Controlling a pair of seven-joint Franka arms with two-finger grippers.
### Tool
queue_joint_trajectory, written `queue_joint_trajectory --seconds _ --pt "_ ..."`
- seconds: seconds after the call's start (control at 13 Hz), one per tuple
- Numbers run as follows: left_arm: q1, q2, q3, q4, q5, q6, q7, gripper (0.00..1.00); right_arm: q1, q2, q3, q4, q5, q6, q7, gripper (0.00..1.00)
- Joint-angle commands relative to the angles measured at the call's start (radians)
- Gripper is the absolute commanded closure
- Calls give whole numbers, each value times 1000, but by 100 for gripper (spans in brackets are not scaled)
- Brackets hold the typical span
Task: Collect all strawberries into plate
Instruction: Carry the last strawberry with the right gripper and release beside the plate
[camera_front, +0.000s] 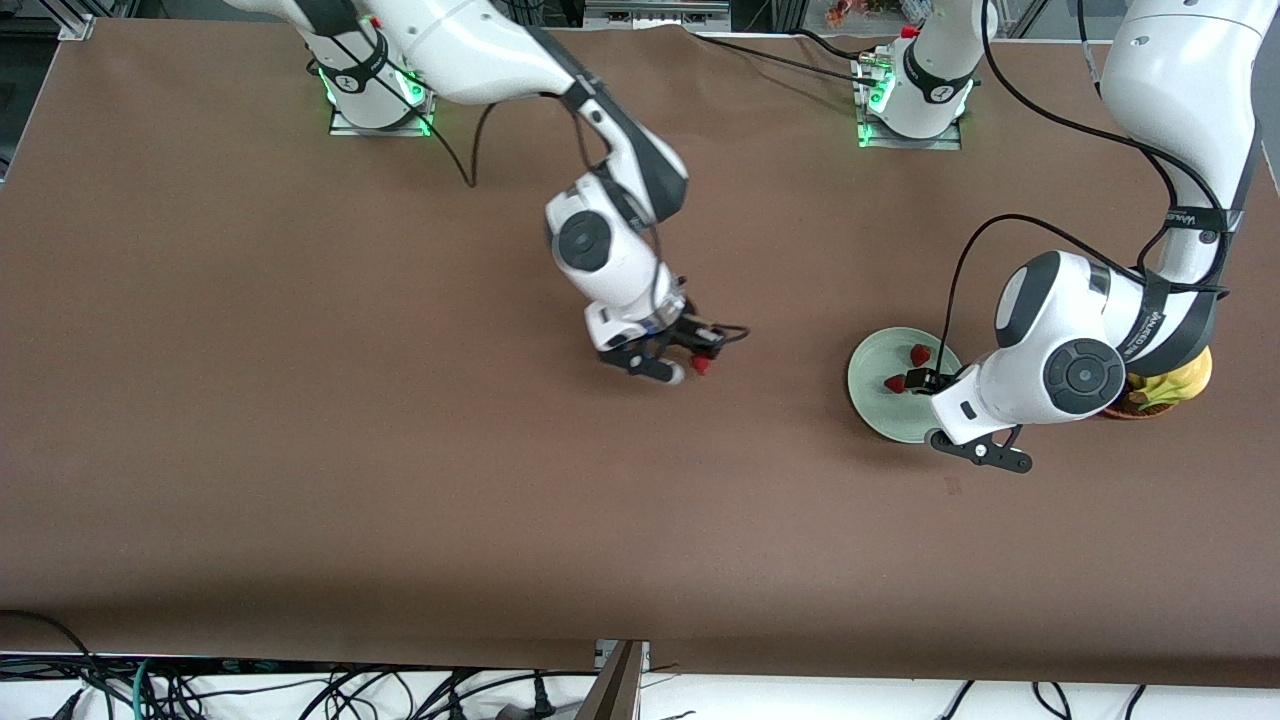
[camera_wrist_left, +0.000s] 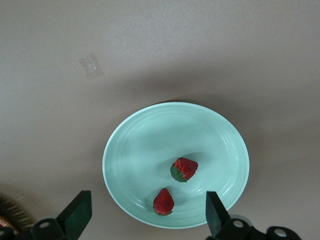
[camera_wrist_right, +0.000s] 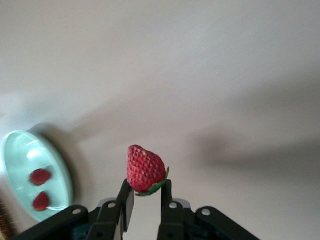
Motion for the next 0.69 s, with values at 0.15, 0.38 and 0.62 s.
queue_joint_trajectory --seconds 0.15,0.38,0.62 --pt "4 6 -7 4 -2 -15 20 0 87 207 -10 206 18 127 28 84" --pt "3 6 -7 2 -2 -13 20 0 92 213 -13 211 10 126 44 1" --pt "-3 4 -11 2 -2 -12 5 0 77 173 -45 214 4 -5 36 0"
